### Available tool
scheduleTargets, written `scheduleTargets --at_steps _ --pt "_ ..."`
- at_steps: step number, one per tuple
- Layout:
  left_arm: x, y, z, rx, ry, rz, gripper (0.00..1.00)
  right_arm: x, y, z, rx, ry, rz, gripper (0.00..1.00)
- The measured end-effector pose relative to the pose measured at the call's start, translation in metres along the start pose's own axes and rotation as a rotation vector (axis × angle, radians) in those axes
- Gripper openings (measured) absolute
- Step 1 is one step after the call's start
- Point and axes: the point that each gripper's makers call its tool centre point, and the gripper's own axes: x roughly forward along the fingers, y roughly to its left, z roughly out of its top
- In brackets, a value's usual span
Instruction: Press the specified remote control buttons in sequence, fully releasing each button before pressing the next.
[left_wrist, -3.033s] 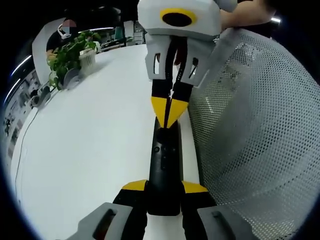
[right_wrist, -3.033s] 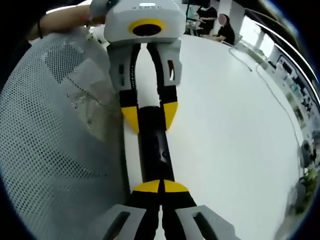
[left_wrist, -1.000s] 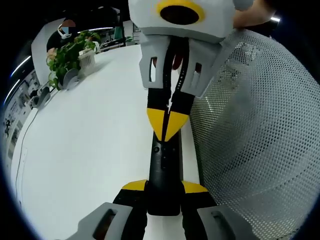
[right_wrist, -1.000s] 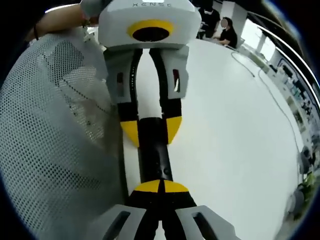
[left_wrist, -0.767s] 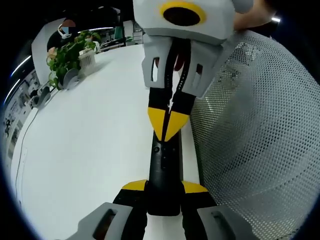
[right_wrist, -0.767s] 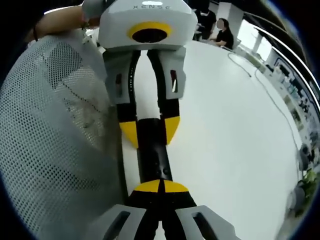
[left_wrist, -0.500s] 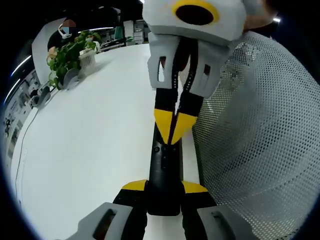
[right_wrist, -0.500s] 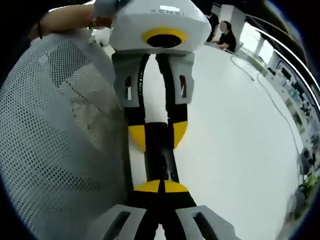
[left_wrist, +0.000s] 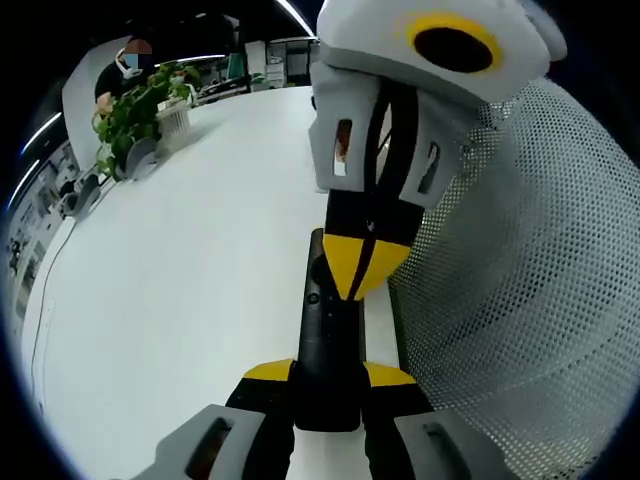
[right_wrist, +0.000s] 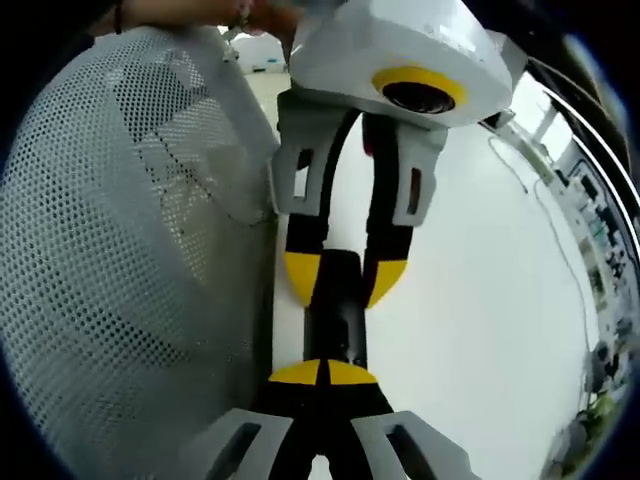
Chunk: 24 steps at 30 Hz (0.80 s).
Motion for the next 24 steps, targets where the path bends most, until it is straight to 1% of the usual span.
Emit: scheduleTargets --at_steps 4,8,13,17,21,24 --pt "0.0 0.0 -0.0001 0.004 0.002 0.001 0.25 0.0009 0.001 0.0006 -0.027 -0.006 0.007 0.0" --pt "0.0 -0.0003 -0.0001 0.003 0.001 0.003 0.25 0.0013 0.0024 0.001 -0.06 0.013 -0.003 0.0" --pt "-0.0001 -0.0002 -0.0001 0.005 0.002 0.002 0.25 0.0013 0.0015 0.0007 -0.071 0.016 -0.003 0.0" --pt "-0.0001 0.0003 0.0001 0.005 0.002 0.003 0.25 0.0013 0.001 0.0009 -0.06 0.007 -0.003 0.0" --pt "-0.0002 0.0007 0.0002 0.008 0.003 0.002 0.25 0.0037 0.0033 0.0016 -0.077 0.015 0.004 0.0" --pt "-0.0002 0.0012 0.0003 0.003 0.001 0.001 0.25 0.0036 0.0032 0.0011 -0.093 0.02 -0.005 0.0"
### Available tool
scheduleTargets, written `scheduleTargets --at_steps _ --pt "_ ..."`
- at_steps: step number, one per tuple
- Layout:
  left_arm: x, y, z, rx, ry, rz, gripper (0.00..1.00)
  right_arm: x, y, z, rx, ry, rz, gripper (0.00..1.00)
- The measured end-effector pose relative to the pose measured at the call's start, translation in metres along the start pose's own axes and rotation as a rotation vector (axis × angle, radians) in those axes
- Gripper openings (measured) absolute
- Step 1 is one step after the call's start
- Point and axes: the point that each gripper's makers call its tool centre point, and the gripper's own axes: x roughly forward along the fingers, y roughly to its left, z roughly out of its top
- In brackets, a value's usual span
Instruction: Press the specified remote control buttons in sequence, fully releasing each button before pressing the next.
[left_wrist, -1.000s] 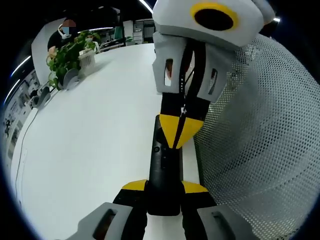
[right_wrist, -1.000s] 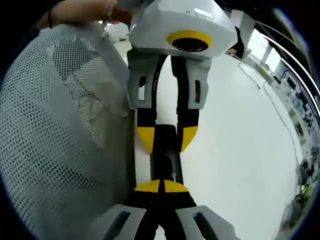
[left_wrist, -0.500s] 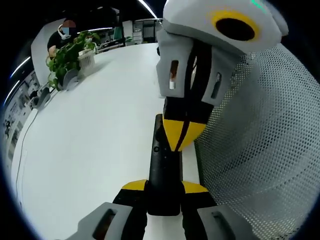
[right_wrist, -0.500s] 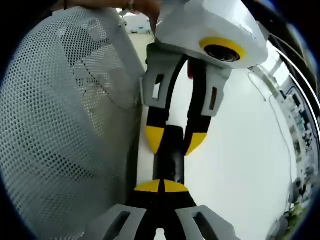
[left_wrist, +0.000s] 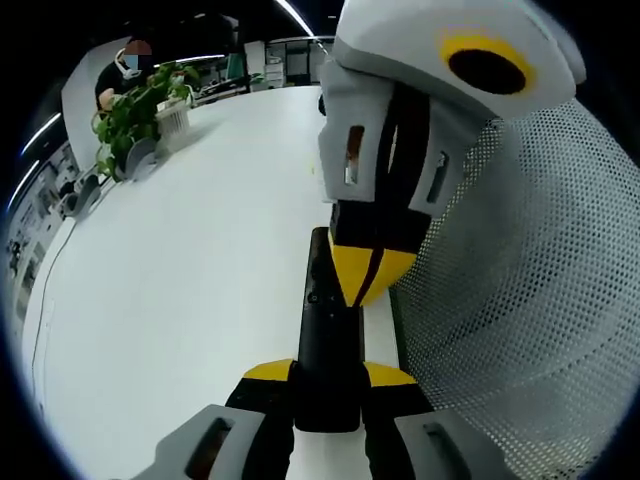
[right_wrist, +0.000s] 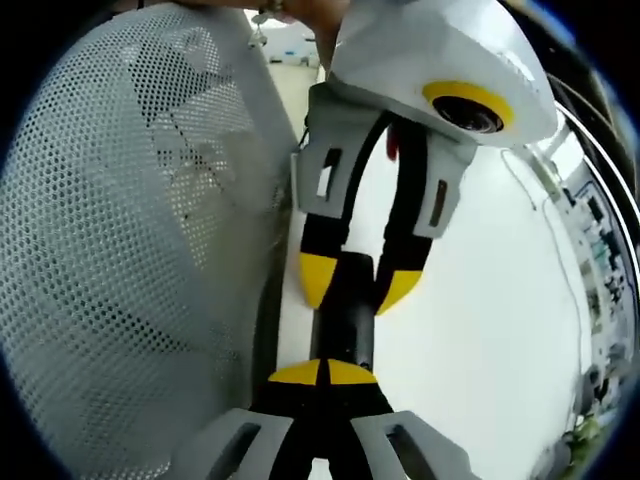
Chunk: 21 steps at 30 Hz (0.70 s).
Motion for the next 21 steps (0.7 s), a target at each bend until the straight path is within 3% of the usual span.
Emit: scheduleTargets --at_steps 11,15,18,21 --pt "0.0 0.0 0.0 -0.005 -0.002 0.0 0.25 -0.002 -0.003 0.001 0.055 -0.015 -0.003 0.0" --pt "0.0 0.0 0.0 -0.012 -0.004 0.001 0.25 -0.004 -0.005 -0.001 0.034 0.002 -0.026 0.0" --pt "0.0 0.0 0.0 -0.012 -0.004 0.001 0.25 -0.008 -0.016 0.001 0.109 -0.032 -0.064 0.0" --pt "0.0 0.0 0.0 -0.011 -0.004 -0.001 0.25 -0.009 -0.021 0.002 0.194 -0.06 -0.051 0.0"
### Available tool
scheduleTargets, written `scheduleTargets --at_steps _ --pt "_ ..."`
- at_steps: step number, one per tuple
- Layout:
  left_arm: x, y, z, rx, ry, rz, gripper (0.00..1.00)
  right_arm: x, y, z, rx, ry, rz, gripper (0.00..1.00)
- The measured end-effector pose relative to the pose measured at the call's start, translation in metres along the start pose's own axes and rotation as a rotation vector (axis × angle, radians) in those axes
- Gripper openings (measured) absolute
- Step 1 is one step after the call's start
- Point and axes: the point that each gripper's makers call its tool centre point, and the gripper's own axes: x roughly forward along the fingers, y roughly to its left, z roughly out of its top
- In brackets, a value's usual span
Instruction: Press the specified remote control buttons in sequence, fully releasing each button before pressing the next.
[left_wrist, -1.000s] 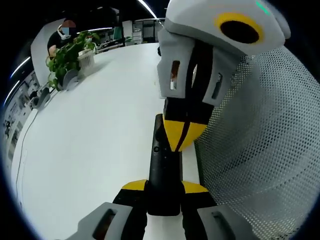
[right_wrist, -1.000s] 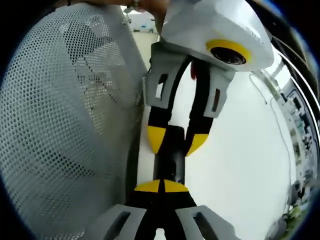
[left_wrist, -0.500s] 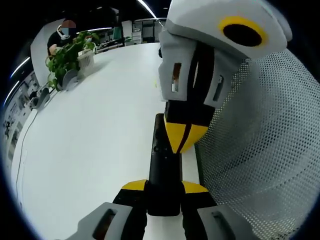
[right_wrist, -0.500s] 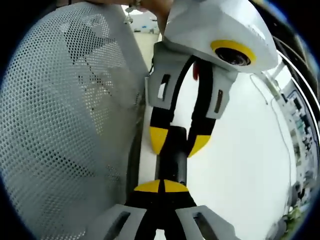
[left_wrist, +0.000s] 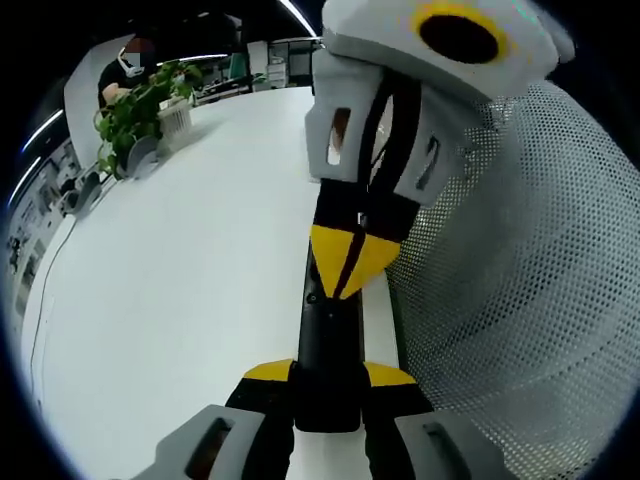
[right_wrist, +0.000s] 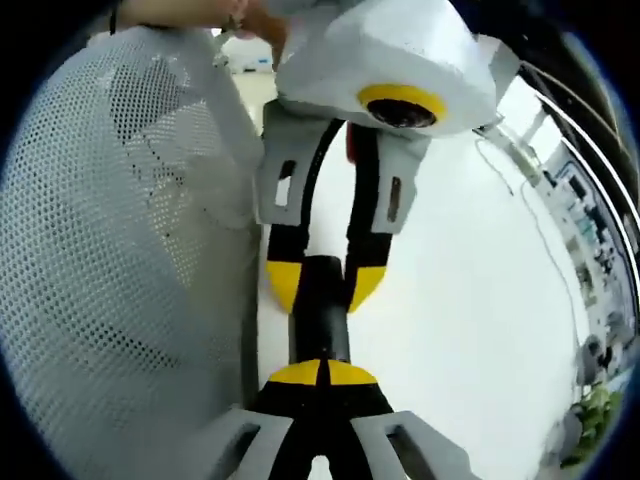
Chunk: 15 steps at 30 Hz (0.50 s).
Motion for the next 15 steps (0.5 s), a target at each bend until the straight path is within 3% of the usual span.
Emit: scheduleTargets --at_steps 7,10,15 --pt "-0.0002 -0.0002 0.0002 -0.001 -0.003 0.0 0.25 0.0048 0.0027 -0.0055 0.001 0.025 0.02 0.0" --pt "0.0001 0.0001 -0.0001 -0.004 -0.006 -0.002 0.25 0.0049 0.0018 -0.0057 0.068 0.042 0.053 0.0" --pt "-0.0002 0.0001 0.0003 -0.008 -0.009 -0.003 0.25 0.0061 -0.0012 -0.0051 0.102 0.066 0.095 0.0"
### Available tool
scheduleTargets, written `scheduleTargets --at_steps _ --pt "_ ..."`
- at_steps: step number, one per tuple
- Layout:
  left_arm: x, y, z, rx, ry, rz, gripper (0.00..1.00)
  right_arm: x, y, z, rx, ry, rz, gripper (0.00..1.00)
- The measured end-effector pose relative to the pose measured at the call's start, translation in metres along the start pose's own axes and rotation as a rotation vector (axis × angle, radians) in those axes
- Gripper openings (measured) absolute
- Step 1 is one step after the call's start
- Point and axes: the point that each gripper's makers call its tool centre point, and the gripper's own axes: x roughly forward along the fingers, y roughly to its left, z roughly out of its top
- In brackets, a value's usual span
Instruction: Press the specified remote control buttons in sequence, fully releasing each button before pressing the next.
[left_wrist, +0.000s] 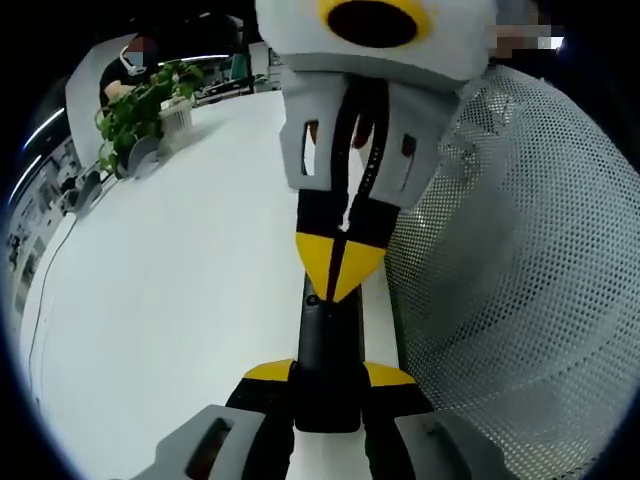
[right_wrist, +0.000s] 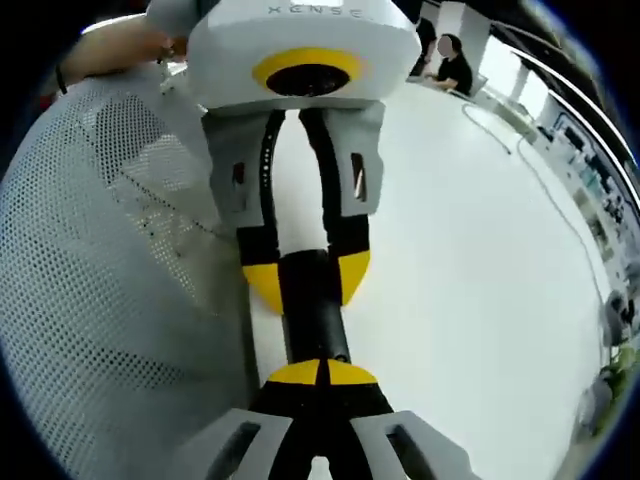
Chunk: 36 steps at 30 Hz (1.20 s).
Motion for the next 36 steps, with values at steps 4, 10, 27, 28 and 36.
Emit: scheduleTargets --at_steps 4,10,27,28,36 --pt "0.0 0.0 0.0 0.002 0.0 0.002 0.25 -0.002 0.002 0.0 0.105 -0.022 0.056 0.0" --pt "0.0 0.0 0.0 0.003 0.0 0.002 0.25 -0.003 -0.012 0.005 0.123 -0.052 0.038 0.0" --pt "0.0 0.001 0.0 -0.004 -0.002 -0.001 0.25 0.005 -0.014 0.0 0.193 0.091 0.155 0.0" --pt "0.0 0.001 0.0 -0.005 -0.003 -0.001 0.25 0.006 -0.015 0.0 0.213 0.09 0.159 0.0" --pt "0.0 0.001 0.0 -0.017 -0.01 -0.001 0.24 0.005 -0.014 0.0 0.241 0.022 0.084 0.0"
